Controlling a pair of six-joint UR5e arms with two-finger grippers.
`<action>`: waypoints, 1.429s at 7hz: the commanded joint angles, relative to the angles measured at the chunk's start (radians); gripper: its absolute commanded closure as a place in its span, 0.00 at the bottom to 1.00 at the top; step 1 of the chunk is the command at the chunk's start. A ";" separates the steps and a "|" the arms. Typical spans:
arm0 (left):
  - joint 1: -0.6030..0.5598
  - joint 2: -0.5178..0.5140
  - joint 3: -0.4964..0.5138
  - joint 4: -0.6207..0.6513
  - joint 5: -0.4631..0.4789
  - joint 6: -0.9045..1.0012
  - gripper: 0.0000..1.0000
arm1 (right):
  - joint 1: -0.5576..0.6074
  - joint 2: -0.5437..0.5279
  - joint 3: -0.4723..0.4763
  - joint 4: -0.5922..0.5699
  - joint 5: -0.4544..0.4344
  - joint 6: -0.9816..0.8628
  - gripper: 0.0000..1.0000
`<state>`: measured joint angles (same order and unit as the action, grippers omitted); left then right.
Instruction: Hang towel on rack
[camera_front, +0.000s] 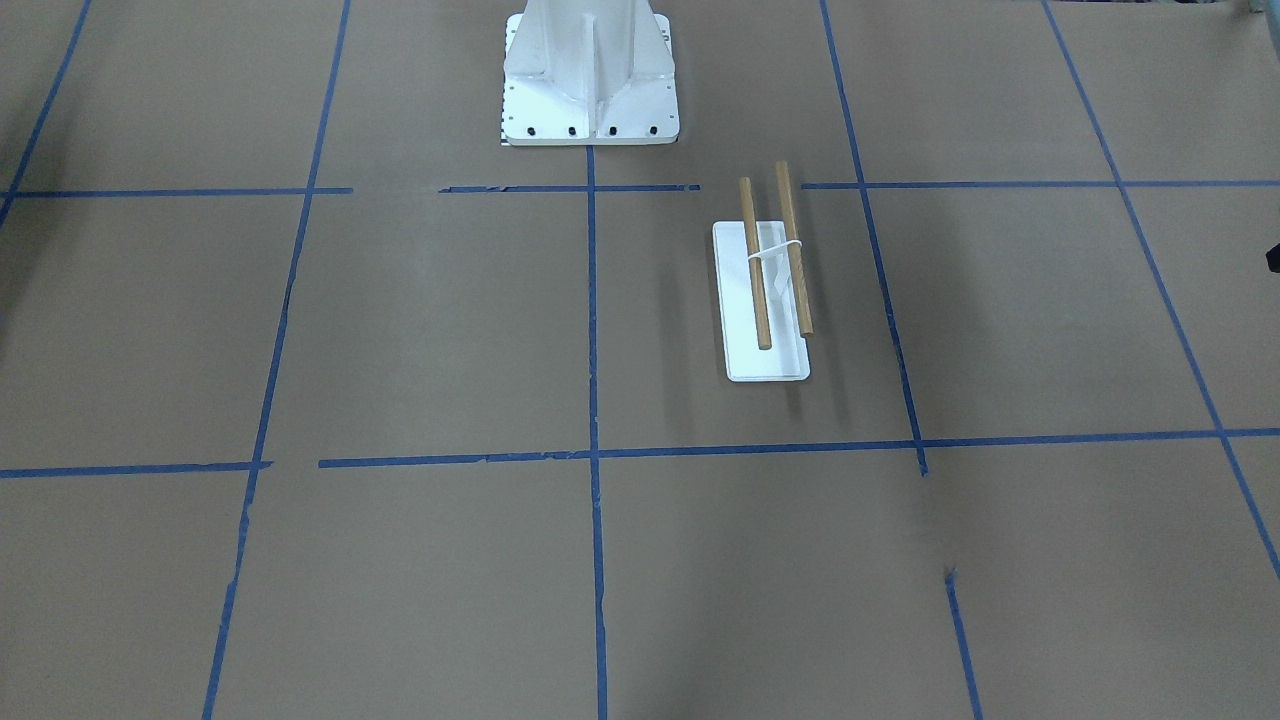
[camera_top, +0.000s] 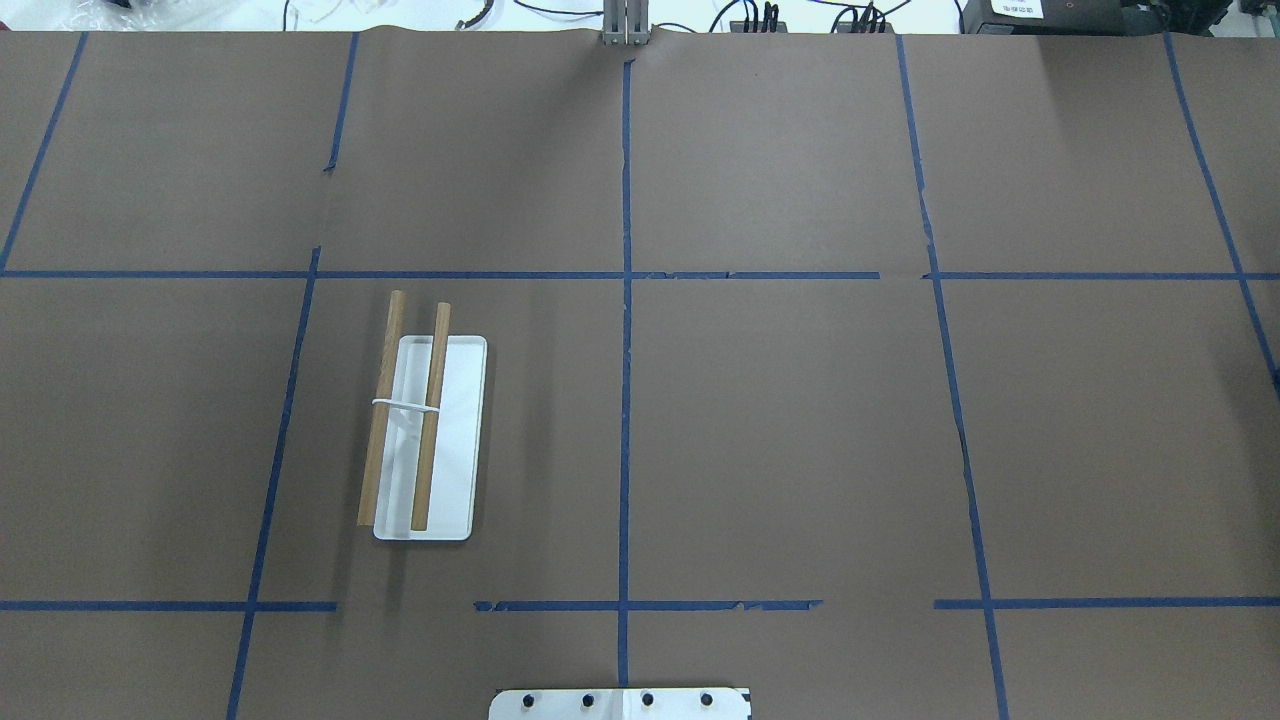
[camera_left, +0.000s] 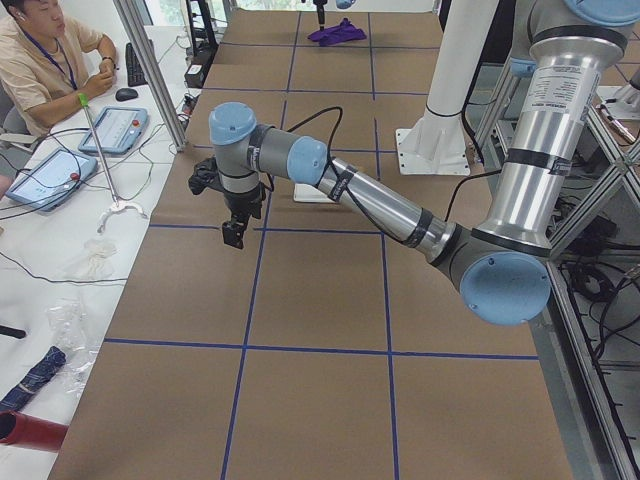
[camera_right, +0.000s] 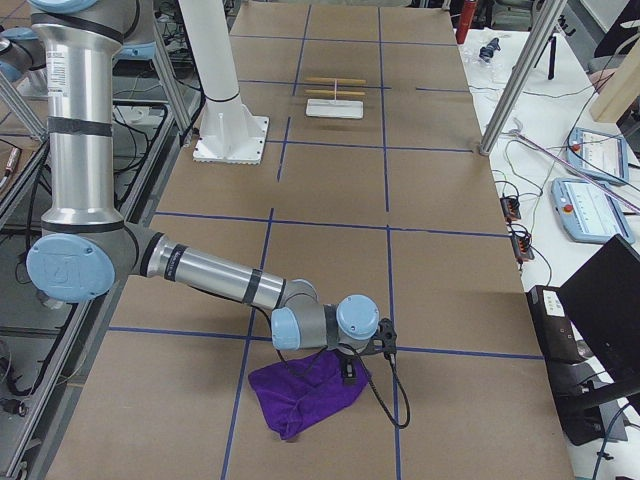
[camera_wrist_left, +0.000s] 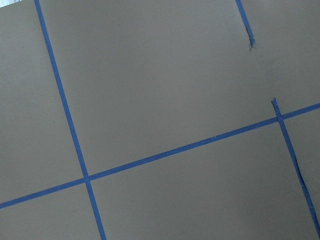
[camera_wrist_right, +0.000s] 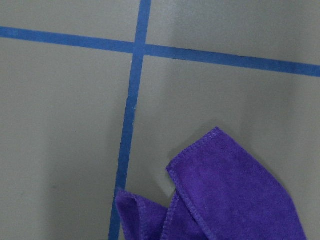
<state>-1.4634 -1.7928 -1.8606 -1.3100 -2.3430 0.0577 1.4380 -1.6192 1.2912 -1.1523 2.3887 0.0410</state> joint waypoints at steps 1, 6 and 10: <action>0.000 0.001 0.004 0.000 0.001 0.001 0.00 | -0.049 -0.004 -0.013 0.014 0.006 0.014 0.01; 0.000 0.020 0.003 -0.002 0.001 0.004 0.00 | -0.080 -0.011 -0.044 0.019 0.001 0.023 0.76; 0.000 0.012 0.006 -0.005 0.001 -0.002 0.00 | -0.059 -0.056 0.088 0.005 0.038 0.002 1.00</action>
<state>-1.4624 -1.7769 -1.8543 -1.3140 -2.3424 0.0570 1.3650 -1.6548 1.2859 -1.1348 2.4011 0.0354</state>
